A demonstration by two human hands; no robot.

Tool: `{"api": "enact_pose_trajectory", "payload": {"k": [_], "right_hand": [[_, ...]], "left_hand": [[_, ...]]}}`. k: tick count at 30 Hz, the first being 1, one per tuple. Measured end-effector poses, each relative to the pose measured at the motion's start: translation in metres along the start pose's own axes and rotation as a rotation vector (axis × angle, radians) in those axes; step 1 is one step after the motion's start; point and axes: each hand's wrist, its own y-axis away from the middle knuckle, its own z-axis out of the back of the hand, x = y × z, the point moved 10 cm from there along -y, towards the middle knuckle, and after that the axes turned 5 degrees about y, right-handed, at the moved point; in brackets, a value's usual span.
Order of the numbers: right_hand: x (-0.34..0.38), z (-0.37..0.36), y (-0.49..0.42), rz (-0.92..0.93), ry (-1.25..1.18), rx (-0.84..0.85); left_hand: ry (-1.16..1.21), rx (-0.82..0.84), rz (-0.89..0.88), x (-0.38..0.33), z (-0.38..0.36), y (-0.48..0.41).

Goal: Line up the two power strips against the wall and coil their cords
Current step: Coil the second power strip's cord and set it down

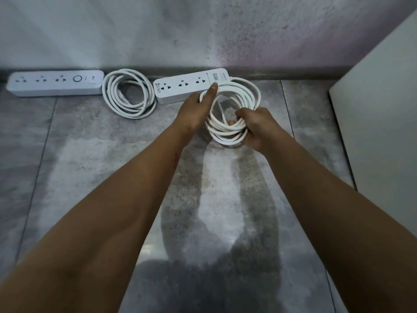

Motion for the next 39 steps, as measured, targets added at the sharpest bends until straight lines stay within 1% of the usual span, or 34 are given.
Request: {"api": "enact_pose_trajectory", "payload": {"k": [2,4,7,9,11,13,17,19,21,25,27,29,34,37,39], "right_hand": [[0.001,0.001,0.000,0.005,0.054,-0.038],[0.003,0.004,-0.004,0.035,0.138,-0.111],[0.005,0.008,-0.008,0.075,0.343,-0.209],[0.006,0.010,-0.007,0.107,0.466,-0.254],[0.016,0.011,-0.002,0.195,0.630,-0.323],[0.027,0.007,0.005,0.298,0.844,-0.379],[0.034,0.005,0.006,0.346,1.308,-0.514],[0.037,0.004,0.007,0.388,1.439,-0.547],[0.036,0.000,0.006,0.434,1.508,-0.538],[0.039,-0.013,0.003,0.587,1.505,-0.491],[0.040,-0.019,0.001,0.617,1.490,-0.457],[0.037,-0.019,-0.004,0.552,1.418,-0.418],[0.025,-0.018,-0.019,0.396,1.216,-0.321],[0.015,-0.014,-0.031,0.280,1.059,-0.261],[0.012,-0.013,-0.033,0.263,0.988,-0.245]], "left_hand": [[-0.012,-0.037,0.004,0.003,0.006,0.000],[-0.010,-0.052,0.013,0.007,0.009,-0.001],[0.018,-0.022,0.020,0.007,0.007,0.001],[-0.015,-0.040,0.014,0.005,0.009,0.000],[-0.045,-0.056,-0.018,0.002,0.012,-0.003],[-0.085,-0.064,-0.021,0.002,0.011,-0.005],[-0.146,-0.073,-0.027,0.005,0.009,-0.006],[-0.174,-0.069,-0.025,0.008,0.009,-0.007],[-0.214,-0.053,-0.032,0.012,0.008,-0.008],[-0.201,-0.059,-0.017,0.022,0.013,-0.011],[-0.164,-0.077,-0.029,0.019,0.016,-0.010],[-0.106,-0.077,-0.039,0.013,0.017,-0.006],[0.149,-0.090,-0.002,0.023,0.021,-0.008],[0.185,-0.063,-0.007,0.024,0.020,-0.010],[0.188,-0.042,-0.039,0.020,0.019,-0.010]]}}
